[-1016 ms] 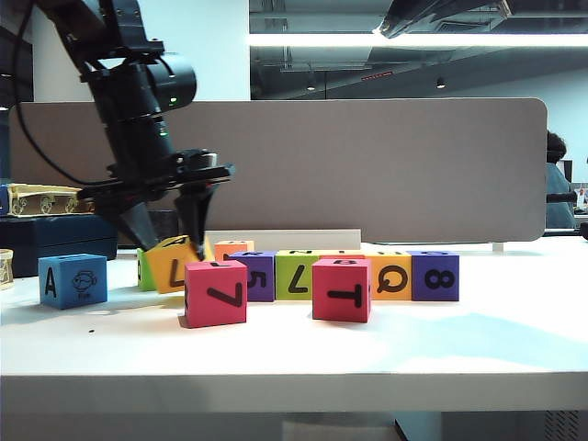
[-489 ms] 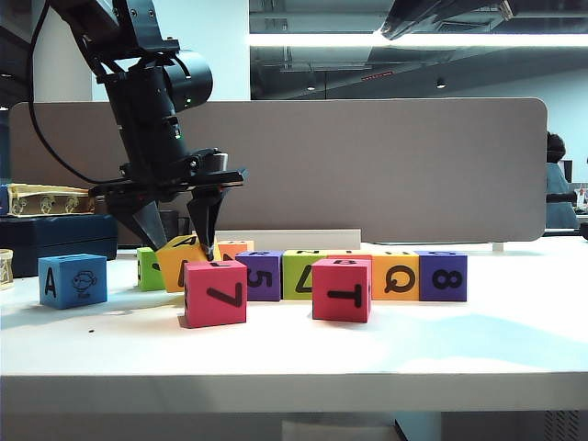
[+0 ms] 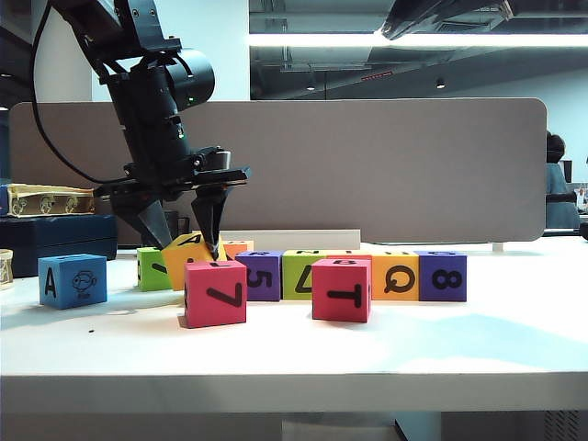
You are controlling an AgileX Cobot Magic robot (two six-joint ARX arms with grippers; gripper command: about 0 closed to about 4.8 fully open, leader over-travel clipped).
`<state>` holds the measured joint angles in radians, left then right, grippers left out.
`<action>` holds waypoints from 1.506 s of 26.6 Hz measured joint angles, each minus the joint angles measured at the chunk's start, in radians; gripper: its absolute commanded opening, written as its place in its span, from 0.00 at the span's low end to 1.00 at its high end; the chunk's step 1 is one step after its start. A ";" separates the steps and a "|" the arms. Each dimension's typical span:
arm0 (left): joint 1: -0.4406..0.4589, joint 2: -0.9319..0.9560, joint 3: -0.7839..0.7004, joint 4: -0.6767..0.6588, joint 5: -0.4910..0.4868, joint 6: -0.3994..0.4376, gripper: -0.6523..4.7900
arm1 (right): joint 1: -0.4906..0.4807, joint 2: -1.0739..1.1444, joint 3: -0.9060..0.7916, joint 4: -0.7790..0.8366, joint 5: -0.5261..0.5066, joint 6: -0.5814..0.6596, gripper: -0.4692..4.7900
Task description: Select the appropriate blocks from the scattered letter blocks on the table and arrange them in a row to spell out "LEARNING".
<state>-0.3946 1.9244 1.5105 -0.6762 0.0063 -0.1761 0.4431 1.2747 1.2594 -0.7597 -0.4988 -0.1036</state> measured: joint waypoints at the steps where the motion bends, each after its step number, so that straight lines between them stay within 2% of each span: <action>1: 0.000 0.006 0.002 0.000 0.019 -0.005 0.61 | 0.000 0.000 0.000 0.000 0.000 0.000 0.09; 10: 0.000 0.031 0.003 0.007 0.037 -0.017 0.64 | 0.001 0.000 0.000 -0.002 0.000 0.000 0.09; 14: 0.000 0.037 0.002 0.001 0.039 -0.018 0.77 | 0.000 0.000 0.000 -0.002 0.000 0.000 0.09; 20: 0.001 0.039 0.002 0.000 0.039 -0.020 0.77 | 0.000 0.000 0.000 -0.002 0.000 0.000 0.09; 24: 0.001 0.040 0.017 -0.011 0.042 -0.020 0.85 | 0.000 0.000 0.000 -0.002 0.000 0.000 0.09; 29: 0.001 0.038 0.095 -0.060 0.059 -0.019 0.85 | 0.000 0.000 0.000 -0.002 0.000 0.000 0.09; 31: 0.001 0.038 0.101 -0.070 0.084 -0.020 0.85 | 0.000 0.000 0.000 -0.002 0.000 0.000 0.09; 40: 0.001 0.038 0.101 -0.084 0.080 -0.014 0.85 | 0.000 0.000 0.000 -0.009 0.000 0.000 0.09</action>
<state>-0.3935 1.9625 1.6119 -0.7597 0.0860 -0.1902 0.4431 1.2747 1.2594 -0.7685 -0.4992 -0.1036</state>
